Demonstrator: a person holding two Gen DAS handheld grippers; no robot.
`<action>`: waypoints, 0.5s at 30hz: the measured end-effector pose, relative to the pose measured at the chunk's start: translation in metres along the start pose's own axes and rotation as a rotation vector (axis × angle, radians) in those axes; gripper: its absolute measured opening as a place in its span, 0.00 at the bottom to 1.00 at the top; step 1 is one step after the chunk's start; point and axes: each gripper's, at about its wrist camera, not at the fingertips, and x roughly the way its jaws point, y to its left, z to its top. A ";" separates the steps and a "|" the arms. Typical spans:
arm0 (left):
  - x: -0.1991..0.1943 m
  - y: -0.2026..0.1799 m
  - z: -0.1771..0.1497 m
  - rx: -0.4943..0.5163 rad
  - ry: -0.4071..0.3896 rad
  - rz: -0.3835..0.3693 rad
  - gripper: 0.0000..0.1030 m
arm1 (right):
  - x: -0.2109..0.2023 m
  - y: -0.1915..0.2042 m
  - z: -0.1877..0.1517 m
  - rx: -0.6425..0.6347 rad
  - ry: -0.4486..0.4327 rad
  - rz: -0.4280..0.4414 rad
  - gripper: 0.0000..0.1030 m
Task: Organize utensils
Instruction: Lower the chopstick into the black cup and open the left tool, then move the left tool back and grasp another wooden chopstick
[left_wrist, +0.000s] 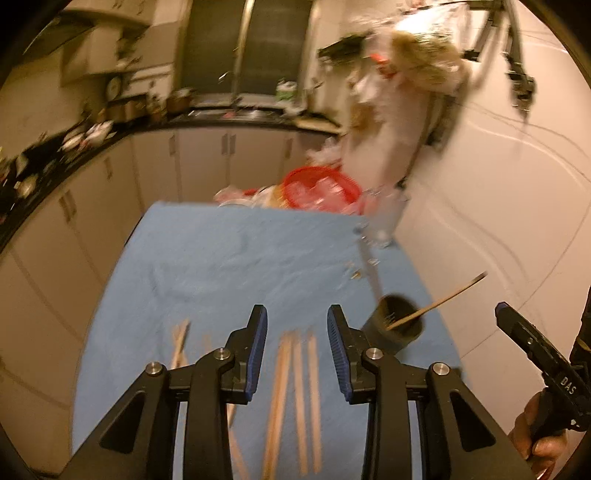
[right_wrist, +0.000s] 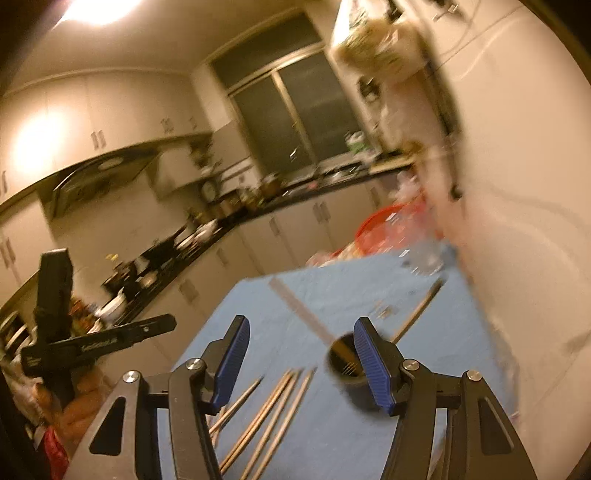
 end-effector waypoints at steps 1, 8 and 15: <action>0.000 0.009 -0.004 -0.012 0.009 0.010 0.33 | 0.004 0.003 -0.006 0.000 0.023 0.019 0.57; -0.021 0.065 -0.045 -0.102 0.049 0.072 0.33 | 0.008 0.031 -0.042 0.004 0.096 0.080 0.50; -0.038 0.090 -0.068 -0.134 0.058 0.082 0.33 | -0.002 0.055 -0.059 0.005 0.094 0.073 0.50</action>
